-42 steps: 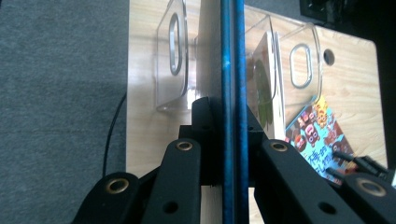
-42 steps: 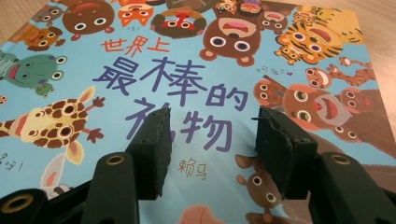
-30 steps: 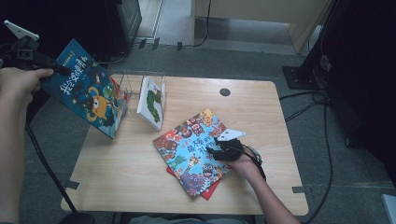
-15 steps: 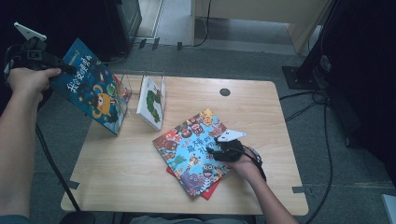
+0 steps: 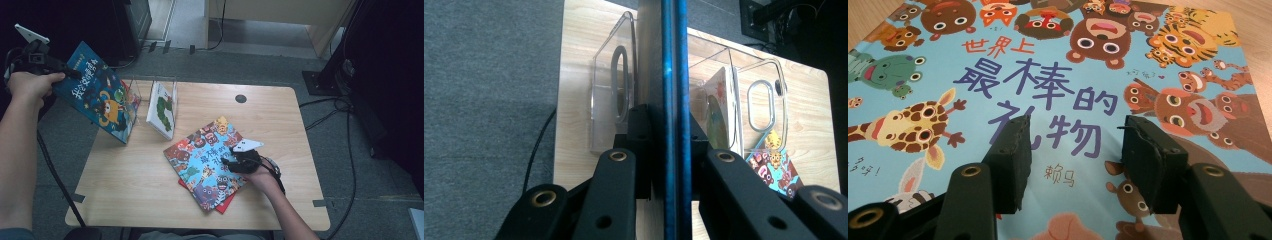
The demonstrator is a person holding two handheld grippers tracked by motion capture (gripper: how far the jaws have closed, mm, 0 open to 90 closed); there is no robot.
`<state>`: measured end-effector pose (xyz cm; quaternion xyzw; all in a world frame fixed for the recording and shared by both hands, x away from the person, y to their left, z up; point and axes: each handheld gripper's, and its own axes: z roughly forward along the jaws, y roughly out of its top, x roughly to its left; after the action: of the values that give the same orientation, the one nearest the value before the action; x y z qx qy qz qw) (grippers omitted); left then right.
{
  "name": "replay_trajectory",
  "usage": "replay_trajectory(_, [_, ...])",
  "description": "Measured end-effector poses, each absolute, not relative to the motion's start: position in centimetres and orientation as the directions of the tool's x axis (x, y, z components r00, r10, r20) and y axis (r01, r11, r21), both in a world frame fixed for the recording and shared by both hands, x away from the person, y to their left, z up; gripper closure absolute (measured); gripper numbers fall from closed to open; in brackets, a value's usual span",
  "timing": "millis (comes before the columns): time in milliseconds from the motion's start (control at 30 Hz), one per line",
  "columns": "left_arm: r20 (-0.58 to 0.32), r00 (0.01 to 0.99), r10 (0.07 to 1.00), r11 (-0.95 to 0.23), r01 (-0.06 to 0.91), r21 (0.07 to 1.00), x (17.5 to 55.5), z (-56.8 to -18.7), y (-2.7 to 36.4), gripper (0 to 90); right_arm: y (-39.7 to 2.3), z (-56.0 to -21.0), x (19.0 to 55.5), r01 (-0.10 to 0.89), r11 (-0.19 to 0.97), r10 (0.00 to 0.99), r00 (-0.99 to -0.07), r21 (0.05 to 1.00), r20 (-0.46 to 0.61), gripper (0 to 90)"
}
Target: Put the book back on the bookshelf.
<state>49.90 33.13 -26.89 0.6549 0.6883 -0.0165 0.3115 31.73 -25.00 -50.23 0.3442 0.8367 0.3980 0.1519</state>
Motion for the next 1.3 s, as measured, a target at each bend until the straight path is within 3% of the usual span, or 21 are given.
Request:
replay_trajectory(667, [-0.467, 0.063, 0.882, 0.144, 0.907, 0.395, 49.0, -25.2, 34.1, 61.9, -25.1, -50.3, 31.8, 0.450, 0.441, 0.693, -0.720, 0.777, 0.024, 43.7])
replay_trajectory(1000, [-0.438, 0.088, 0.894, 0.124, 0.893, 0.432, 46.7, -22.2, 33.9, 55.3, -25.3, -50.2, 32.0, 0.476, 0.418, 0.695, -0.716, 0.774, 0.064, 44.2])
replay_trajectory(1300, [-0.428, 0.109, 0.897, 0.119, 0.874, 0.471, 44.2, -20.0, 34.3, 55.3, -25.9, -49.6, 32.4, 0.486, 0.415, 0.700, -0.711, 0.769, 0.072, 45.6])
